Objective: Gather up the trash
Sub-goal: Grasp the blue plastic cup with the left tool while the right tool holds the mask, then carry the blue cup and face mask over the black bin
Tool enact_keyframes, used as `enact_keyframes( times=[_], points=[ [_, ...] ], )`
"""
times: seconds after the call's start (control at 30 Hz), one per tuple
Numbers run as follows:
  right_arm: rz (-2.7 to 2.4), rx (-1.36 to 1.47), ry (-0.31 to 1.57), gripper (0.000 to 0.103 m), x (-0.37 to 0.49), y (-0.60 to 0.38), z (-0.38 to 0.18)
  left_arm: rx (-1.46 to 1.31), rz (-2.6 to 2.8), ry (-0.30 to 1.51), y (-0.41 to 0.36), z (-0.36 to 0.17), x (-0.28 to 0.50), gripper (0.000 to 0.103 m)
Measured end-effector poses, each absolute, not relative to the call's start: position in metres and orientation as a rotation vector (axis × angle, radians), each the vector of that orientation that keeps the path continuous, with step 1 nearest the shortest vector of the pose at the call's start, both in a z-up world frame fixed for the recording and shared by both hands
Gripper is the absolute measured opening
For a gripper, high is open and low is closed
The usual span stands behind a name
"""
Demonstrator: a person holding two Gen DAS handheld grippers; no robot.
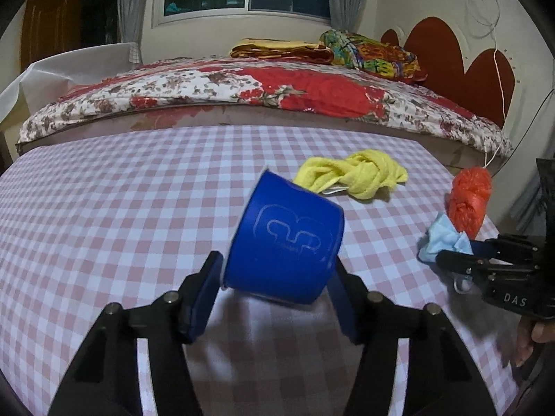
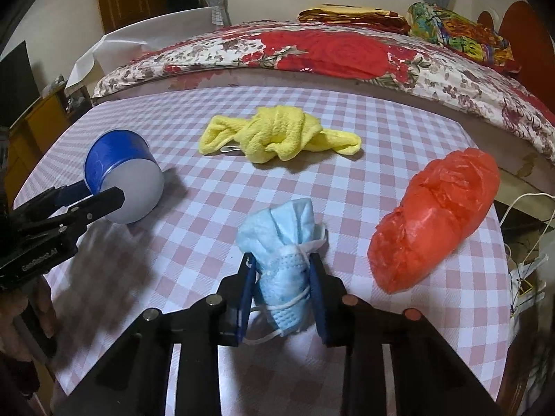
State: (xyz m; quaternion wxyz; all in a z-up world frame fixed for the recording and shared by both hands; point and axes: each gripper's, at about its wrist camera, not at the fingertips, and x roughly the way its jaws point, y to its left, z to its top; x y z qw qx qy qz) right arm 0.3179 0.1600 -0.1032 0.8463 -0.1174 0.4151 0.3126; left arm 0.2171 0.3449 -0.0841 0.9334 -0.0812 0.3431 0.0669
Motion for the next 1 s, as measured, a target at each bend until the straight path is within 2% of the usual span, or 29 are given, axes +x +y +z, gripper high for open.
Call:
enact_keyframes(
  times=[0.1, 0.5, 1.0],
  points=[
    [0.667, -0.241, 0.873, 0.029, 0.315, 0.159, -0.102, -0.176, 0.136, 0.691, 0.346, -0.082, 0.213, 0.055],
    [0.673, -0.249, 0.831, 0.023, 0.297, 0.149, -0.091, -0.219, 0.158, 0.651, 0.346, -0.077, 0.192, 0.054],
    [0.656, -0.225, 0.783, 0.022, 0.263, 0.107, -0.064, -0.262, 0.107, 0.631, 0.323, -0.057, 0.159, 0.054]
  ],
)
